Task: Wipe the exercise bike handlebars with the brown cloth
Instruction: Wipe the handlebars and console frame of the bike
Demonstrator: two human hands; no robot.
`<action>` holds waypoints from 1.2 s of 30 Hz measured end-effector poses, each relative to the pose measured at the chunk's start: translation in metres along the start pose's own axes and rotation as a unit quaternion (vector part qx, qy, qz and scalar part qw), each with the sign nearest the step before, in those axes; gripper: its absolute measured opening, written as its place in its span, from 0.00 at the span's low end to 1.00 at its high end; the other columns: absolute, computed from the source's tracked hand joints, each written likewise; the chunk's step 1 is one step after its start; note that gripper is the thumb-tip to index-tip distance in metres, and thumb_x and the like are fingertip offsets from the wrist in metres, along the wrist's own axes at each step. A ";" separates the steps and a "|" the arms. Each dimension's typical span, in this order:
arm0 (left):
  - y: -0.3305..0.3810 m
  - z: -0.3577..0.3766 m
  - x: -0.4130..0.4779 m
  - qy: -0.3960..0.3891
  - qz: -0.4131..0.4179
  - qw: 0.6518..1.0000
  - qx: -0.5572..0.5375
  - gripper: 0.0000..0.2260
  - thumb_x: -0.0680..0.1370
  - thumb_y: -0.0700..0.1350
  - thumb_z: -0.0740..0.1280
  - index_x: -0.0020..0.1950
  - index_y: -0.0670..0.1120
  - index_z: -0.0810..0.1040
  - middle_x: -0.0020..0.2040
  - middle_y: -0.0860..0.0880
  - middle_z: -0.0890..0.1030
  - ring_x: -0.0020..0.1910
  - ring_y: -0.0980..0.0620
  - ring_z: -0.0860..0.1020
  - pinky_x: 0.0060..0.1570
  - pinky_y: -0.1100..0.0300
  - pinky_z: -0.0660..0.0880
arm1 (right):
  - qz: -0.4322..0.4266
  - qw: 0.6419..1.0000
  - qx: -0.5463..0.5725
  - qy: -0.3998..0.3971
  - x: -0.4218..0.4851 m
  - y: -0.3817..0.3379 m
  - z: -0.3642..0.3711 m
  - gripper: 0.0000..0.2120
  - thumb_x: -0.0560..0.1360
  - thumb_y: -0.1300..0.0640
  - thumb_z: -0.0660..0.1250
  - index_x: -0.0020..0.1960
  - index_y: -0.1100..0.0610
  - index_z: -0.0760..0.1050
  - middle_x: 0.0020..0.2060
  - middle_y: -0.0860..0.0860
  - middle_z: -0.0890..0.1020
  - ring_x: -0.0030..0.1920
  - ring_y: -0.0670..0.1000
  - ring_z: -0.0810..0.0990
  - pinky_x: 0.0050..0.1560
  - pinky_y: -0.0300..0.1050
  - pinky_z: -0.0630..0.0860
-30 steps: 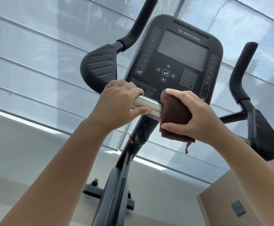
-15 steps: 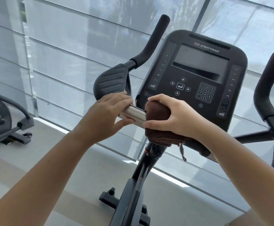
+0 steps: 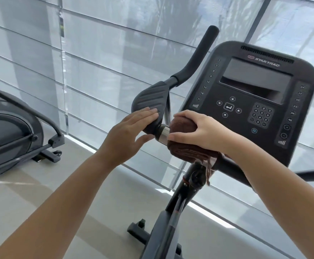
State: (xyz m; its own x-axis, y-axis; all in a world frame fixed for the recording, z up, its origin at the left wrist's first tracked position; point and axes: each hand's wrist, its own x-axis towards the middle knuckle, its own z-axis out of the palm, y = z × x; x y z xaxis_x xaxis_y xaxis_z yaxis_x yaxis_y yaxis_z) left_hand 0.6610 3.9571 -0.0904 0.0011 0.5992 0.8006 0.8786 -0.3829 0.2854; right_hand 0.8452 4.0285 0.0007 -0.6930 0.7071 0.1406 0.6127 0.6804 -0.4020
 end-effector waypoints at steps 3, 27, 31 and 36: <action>0.001 0.004 -0.002 0.022 -0.007 1.000 -0.002 0.20 0.73 0.38 0.69 0.65 0.40 0.72 0.64 0.46 0.75 0.66 0.50 0.68 0.62 0.57 0.67 | -0.014 1.000 0.009 0.002 0.006 -0.005 0.007 0.33 0.55 0.30 0.67 0.59 0.38 0.69 0.49 0.42 0.79 0.50 0.43 0.77 0.49 0.38 0.71; 0.117 0.028 -0.013 -0.021 -0.037 0.993 0.111 0.16 0.73 0.40 0.67 0.60 0.36 0.75 0.60 0.38 0.77 0.61 0.39 0.73 0.59 0.45 0.69 | -0.010 0.995 -0.099 0.023 -0.097 0.061 -0.035 0.32 0.59 0.32 0.64 0.60 0.39 0.66 0.48 0.50 0.74 0.50 0.54 0.73 0.52 0.46 0.70; 0.167 0.060 -0.015 -0.063 0.001 0.994 0.085 0.20 0.73 0.36 0.68 0.63 0.34 0.71 0.63 0.37 0.74 0.65 0.39 0.70 0.64 0.43 0.66 | -0.039 0.992 -0.113 0.040 -0.123 0.068 -0.038 0.34 0.62 0.35 0.67 0.65 0.41 0.64 0.51 0.52 0.72 0.52 0.54 0.72 0.56 0.50 0.73; 0.188 0.066 -0.022 -0.083 -0.057 0.991 0.087 0.21 0.76 0.34 0.60 0.70 0.38 0.64 0.71 0.43 0.66 0.72 0.46 0.59 0.66 0.42 0.60 | -0.025 0.991 -0.121 0.044 -0.133 0.070 -0.050 0.32 0.64 0.38 0.69 0.65 0.42 0.64 0.51 0.53 0.73 0.52 0.56 0.74 0.56 0.52 0.73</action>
State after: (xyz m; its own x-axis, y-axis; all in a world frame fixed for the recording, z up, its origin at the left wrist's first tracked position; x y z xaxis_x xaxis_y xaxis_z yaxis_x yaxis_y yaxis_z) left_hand 0.8576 3.9186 -0.0896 -0.0377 0.7443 0.6667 0.9463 -0.1877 0.2631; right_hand 0.9995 3.9918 -0.0010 -0.6954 0.6783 0.2371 0.6593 0.7336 -0.1647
